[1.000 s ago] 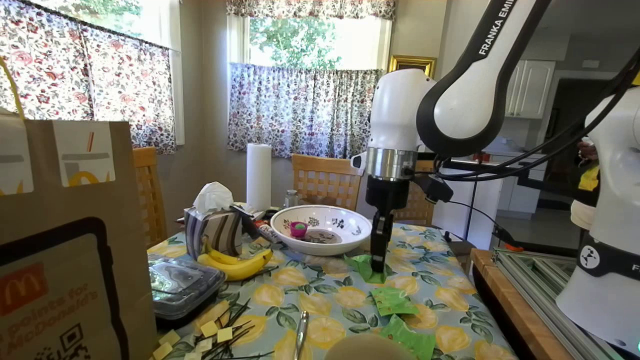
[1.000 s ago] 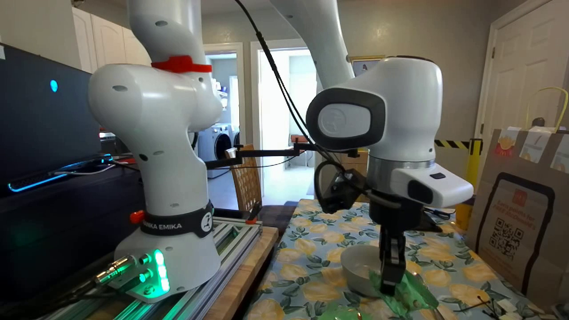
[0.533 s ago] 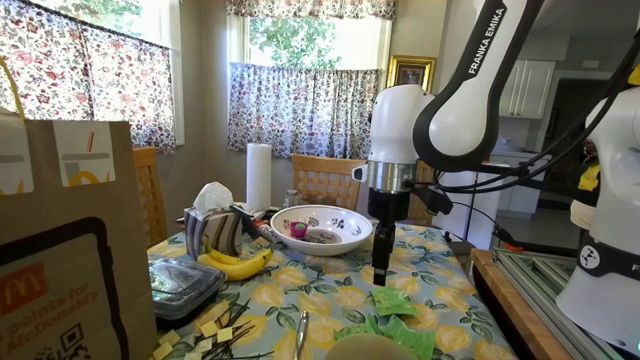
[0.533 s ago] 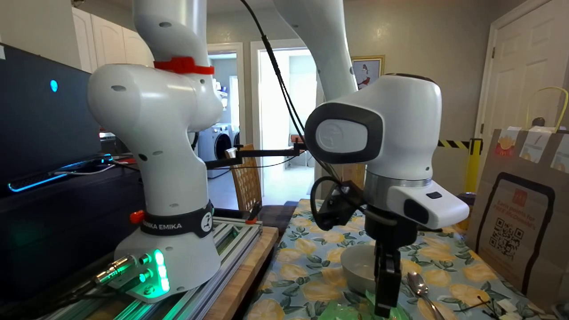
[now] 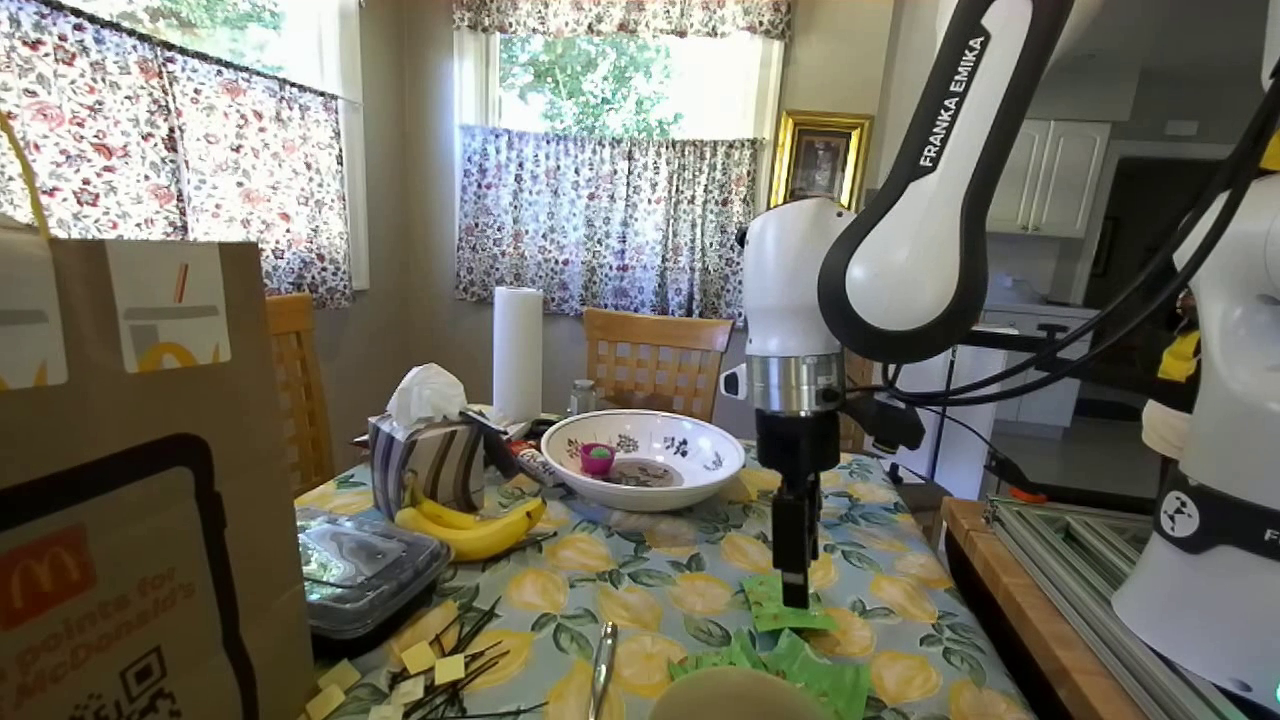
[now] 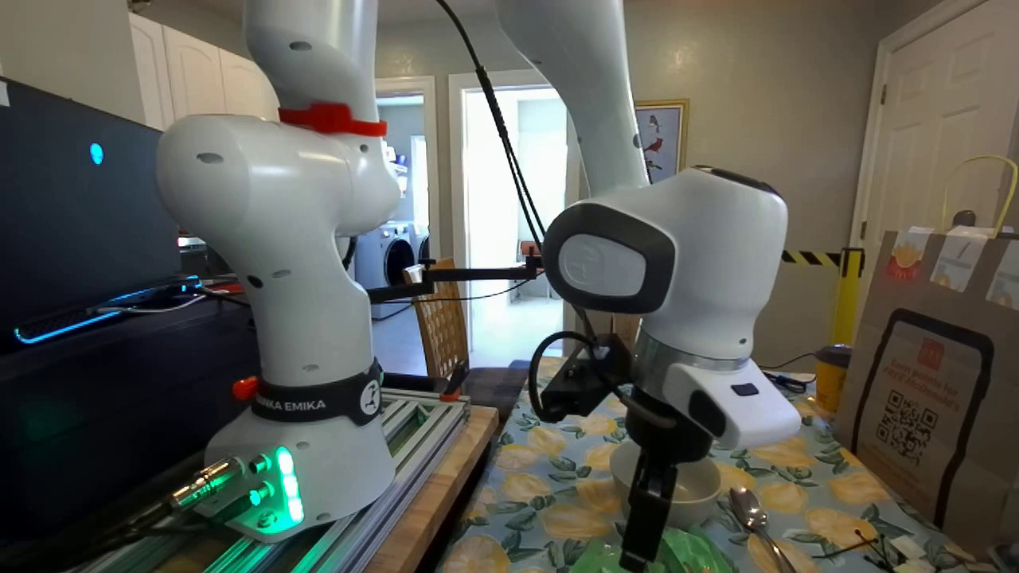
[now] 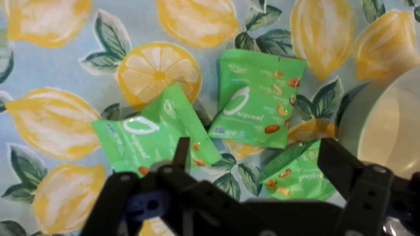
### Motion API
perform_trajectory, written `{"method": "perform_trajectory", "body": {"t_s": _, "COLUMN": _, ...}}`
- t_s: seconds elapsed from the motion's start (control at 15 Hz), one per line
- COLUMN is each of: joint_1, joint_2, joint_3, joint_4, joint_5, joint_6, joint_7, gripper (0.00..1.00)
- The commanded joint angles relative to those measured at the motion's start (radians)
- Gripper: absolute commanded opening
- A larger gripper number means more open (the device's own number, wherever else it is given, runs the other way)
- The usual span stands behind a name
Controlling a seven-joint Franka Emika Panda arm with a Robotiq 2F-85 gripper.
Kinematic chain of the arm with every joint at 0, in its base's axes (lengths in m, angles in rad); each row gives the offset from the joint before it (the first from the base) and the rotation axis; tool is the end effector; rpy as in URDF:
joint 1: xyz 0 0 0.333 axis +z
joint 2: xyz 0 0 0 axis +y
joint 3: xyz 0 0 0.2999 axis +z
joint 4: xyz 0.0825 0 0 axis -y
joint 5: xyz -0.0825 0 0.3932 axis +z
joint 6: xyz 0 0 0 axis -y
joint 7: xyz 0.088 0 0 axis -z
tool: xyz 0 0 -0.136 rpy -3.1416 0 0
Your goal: Remove the green sachet from the bowl, then put another green sachet in the bowl
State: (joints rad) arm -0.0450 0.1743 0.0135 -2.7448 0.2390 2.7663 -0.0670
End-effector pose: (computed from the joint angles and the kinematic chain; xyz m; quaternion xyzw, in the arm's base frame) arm 0.3655 -0.0186 0.1007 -0.9918 0.0964 0.0740 0.0400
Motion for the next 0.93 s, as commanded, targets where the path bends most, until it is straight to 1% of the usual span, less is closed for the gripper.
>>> {"method": "perform_trajectory", "body": {"t_s": 0.0, "joint_1": 0.028, "joint_2": 0.092, "joint_3": -0.056, "joint_4": 0.028, "joint_5": -0.156, "joint_6": -0.024, "joint_7": 0.079, "gripper": 1.0}}
{"method": "perform_trajectory", "body": {"t_s": 0.07, "joint_1": 0.066, "joint_2": 0.115, "joint_3": -0.11, "joint_4": 0.03, "joint_5": -0.266, "joint_6": -0.01, "joint_7": 0.166, "gripper": 1.0}}
{"method": "perform_trajectory", "body": {"t_s": 0.2, "joint_1": 0.156, "joint_2": 0.148, "joint_3": -0.22, "joint_4": 0.045, "joint_5": -0.434, "joint_6": -0.016, "joint_7": 0.305, "gripper": 1.0}}
{"method": "perform_trajectory", "body": {"t_s": 0.27, "joint_1": 0.186, "joint_2": 0.164, "joint_3": -0.262, "joint_4": 0.056, "joint_5": -0.52, "joint_6": -0.023, "joint_7": 0.375, "gripper": 1.0}}
{"method": "perform_trajectory", "body": {"t_s": 0.4, "joint_1": 0.248, "joint_2": 0.191, "joint_3": -0.331, "joint_4": 0.074, "joint_5": -0.63, "joint_6": -0.025, "joint_7": 0.47, "gripper": 1.0}}
{"method": "perform_trajectory", "body": {"t_s": 0.47, "joint_1": 0.269, "joint_2": 0.194, "joint_3": -0.353, "joint_4": 0.077, "joint_5": -0.67, "joint_6": -0.022, "joint_7": 0.502, "gripper": 1.0}}
{"method": "perform_trajectory", "body": {"t_s": 0.6, "joint_1": 0.297, "joint_2": 0.202, "joint_3": -0.386, "joint_4": 0.078, "joint_5": -0.726, "joint_6": 0.024, "joint_7": 0.556, "gripper": 1.0}}
{"method": "perform_trajectory", "body": {"t_s": 0.73, "joint_1": 0.31, "joint_2": 0.217, "joint_3": -0.406, "joint_4": 0.082, "joint_5": -0.751, "joint_6": 0.071, "joint_7": 0.572, "gripper": 1.0}}
{"method": "perform_trajectory", "body": {"t_s": 0.87, "joint_1": 0.336, "joint_2": 0.239, "joint_3": -0.44, "joint_4": 0.088, "joint_5": -0.773, "joint_6": 0.118, "joint_7": 0.589, "gripper": 1.0}}
